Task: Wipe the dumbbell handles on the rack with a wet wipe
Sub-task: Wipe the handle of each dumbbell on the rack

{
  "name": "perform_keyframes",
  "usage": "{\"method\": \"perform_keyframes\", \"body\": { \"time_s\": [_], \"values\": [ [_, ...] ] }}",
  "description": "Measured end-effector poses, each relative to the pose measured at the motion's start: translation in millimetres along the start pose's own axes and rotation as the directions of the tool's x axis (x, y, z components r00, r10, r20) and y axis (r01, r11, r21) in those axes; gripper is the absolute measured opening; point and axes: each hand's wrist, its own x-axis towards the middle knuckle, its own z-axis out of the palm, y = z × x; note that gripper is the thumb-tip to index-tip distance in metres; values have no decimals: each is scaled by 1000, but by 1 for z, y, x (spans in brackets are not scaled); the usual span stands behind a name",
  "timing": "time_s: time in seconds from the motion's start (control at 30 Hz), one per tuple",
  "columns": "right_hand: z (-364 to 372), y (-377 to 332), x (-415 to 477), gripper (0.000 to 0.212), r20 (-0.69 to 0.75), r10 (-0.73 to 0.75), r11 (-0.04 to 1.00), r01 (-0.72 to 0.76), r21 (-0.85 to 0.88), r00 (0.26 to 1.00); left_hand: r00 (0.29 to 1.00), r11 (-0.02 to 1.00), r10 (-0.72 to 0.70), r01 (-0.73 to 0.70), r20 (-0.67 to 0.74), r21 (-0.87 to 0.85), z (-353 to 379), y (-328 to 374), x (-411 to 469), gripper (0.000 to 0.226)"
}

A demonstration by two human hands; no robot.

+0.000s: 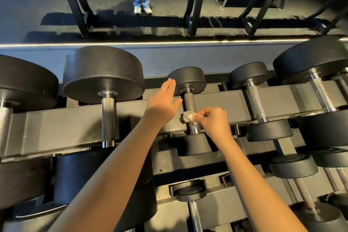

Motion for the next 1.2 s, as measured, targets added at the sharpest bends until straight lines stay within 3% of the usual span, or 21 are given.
{"method": "perform_keyframes", "body": {
  "time_s": [0.2,0.3,0.37,0.57,0.67,0.73,0.8,0.87,0.97,1.2],
  "values": [
    [-12,6,-4,5,102,57,993,-46,-110,993,997,1000,-1,1,-74,-6,1,5,-15,50],
    [-11,1,-8,4,-36,-74,997,74,-3,997,993,988,77,-88,-92,-125,9,14,-34,35],
    [-9,-1,-7,4,-54,-105,991,109,75,993,995,970,94,-101,-46,-221,14,19,-40,34],
    [-5,-8,-9,25,93,29,900,-67,432,995,993,929,-72,32,-95,-369,26,24,-33,35],
    [-6,-10,-13,30,115,22,831,-82,551,993,975,904,-120,29,-188,-427,31,25,-31,19],
    [-8,-3,-16,33,12,-16,888,9,460,1000,940,876,-205,53,-272,-479,30,22,-26,11],
    [-7,9,-23,34,-106,-66,969,89,231,992,902,866,-268,73,-337,-495,29,18,-18,13],
    [2,23,-27,39,-118,-78,991,91,101,990,889,877,-277,78,-365,-475,30,17,-9,16],
    [12,32,-26,45,-79,11,989,1,146,997,909,873,-260,77,-326,-482,38,24,4,19],
    [14,36,-23,41,-100,-41,993,52,106,994,921,944,-180,62,-345,-325,58,25,6,28]
  ]
}}
